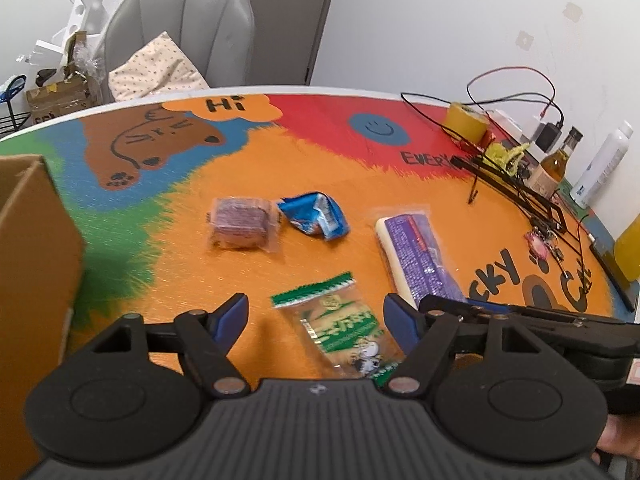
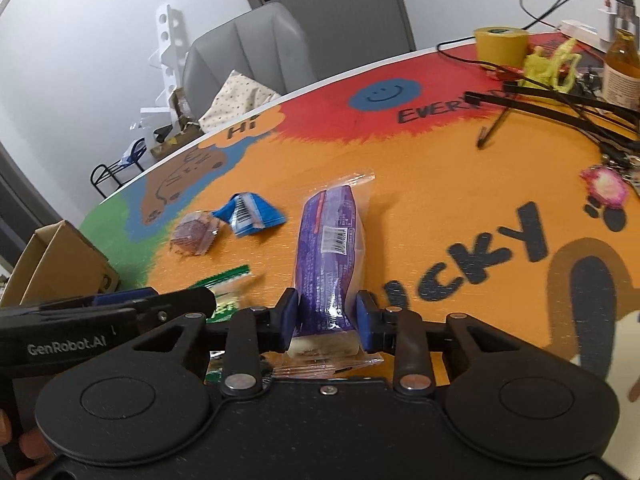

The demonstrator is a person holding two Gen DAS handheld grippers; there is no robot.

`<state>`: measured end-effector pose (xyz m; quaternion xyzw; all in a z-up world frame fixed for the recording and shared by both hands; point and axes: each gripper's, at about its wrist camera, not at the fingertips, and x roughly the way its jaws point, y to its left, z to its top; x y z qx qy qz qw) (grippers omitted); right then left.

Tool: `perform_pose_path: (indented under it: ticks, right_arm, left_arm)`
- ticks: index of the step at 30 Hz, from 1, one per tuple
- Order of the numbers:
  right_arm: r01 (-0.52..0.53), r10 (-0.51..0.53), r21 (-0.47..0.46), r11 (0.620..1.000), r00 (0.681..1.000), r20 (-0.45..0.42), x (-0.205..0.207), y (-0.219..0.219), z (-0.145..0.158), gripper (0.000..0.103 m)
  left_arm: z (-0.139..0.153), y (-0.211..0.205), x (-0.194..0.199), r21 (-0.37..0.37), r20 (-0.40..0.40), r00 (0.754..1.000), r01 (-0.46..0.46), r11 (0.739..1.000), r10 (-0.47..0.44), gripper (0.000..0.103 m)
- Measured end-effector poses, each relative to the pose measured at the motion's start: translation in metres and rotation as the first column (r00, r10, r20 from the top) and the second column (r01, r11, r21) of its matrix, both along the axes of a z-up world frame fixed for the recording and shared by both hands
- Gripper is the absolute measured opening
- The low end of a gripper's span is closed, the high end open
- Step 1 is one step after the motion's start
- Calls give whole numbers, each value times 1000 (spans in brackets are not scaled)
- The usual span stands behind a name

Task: Organize snacks
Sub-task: 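Close the right gripper on the purple bar while the left grasps the green milk-candy packet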

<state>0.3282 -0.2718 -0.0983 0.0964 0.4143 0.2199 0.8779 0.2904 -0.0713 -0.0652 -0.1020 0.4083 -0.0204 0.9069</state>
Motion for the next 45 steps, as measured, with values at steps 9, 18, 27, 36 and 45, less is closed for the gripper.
perform_pose_path:
  ticks: [9, 18, 27, 36, 45]
  right_arm:
    - [39, -40, -16, 999, 999, -7, -1, -20, 1, 39]
    - [39, -38, -45, 998, 999, 30, 1, -7, 0, 58]
    - [23, -15, -126, 992, 998, 60, -3, 13, -6, 45]
    - [46, -46, -7, 999, 997, 59, -11, 5, 7, 29]
    - [-3, -2, 49, 999, 995, 102, -24, 24, 32, 28]
  left_arm:
    - [-15, -25, 10, 63, -22, 1000, 4, 998, -3, 74]
    - [-24, -22, 4, 116, -50, 999, -8, 993, 14, 74]
    - [-21, -7, -4, 99, -33, 999, -14, 995, 17, 46]
    - [2, 8, -21, 73, 29, 999, -32, 997, 30, 46]
    - [30, 27, -42, 62, 87, 995, -62, 996, 57, 46]
